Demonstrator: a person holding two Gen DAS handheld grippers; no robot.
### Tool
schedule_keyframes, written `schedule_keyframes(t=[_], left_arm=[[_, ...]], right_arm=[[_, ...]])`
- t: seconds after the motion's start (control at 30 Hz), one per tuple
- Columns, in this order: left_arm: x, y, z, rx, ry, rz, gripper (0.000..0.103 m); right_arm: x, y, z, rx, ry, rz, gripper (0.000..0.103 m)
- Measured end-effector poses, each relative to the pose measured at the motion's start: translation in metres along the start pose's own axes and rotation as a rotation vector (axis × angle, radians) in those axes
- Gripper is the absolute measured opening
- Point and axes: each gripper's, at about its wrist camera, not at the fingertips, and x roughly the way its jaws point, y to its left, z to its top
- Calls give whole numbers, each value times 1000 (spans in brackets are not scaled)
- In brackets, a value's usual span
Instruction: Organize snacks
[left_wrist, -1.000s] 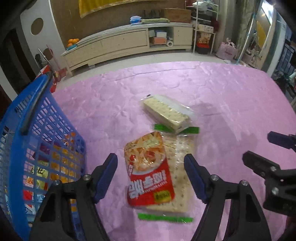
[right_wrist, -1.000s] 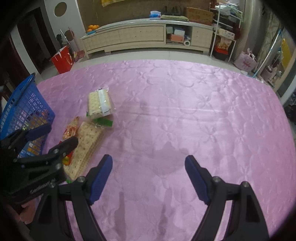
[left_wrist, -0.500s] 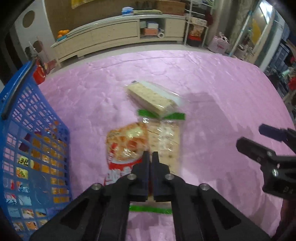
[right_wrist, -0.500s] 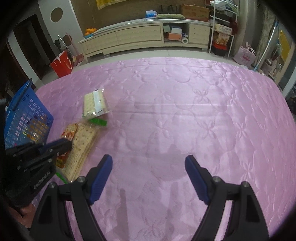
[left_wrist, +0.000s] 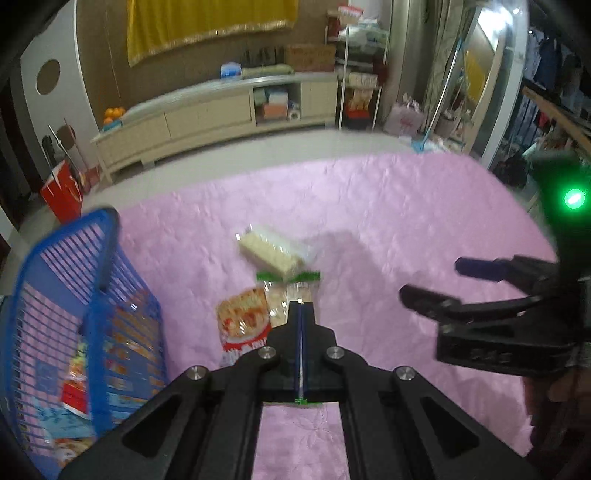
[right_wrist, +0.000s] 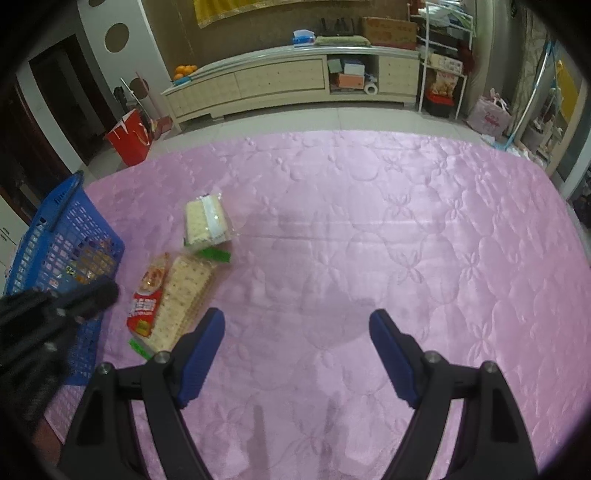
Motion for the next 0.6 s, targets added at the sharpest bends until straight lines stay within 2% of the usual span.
schedule_keyframes(t=[0.17,0.2,0.37,0.6], left_arm=[[-29,13,7,1,-48,-6,0],[-26,17,15,-1,-53,-4,0],[-43,39,16,-42,-76,3,0],[-67,86,5,-111,-105,63,0]], right_arm=[[-13,17,8,-26,-28,21,84],[-15,20,9,-32,-34,25,84],[-23,42,14,-65,-54,57,84],[4,80,17,-117,-2,86,84]])
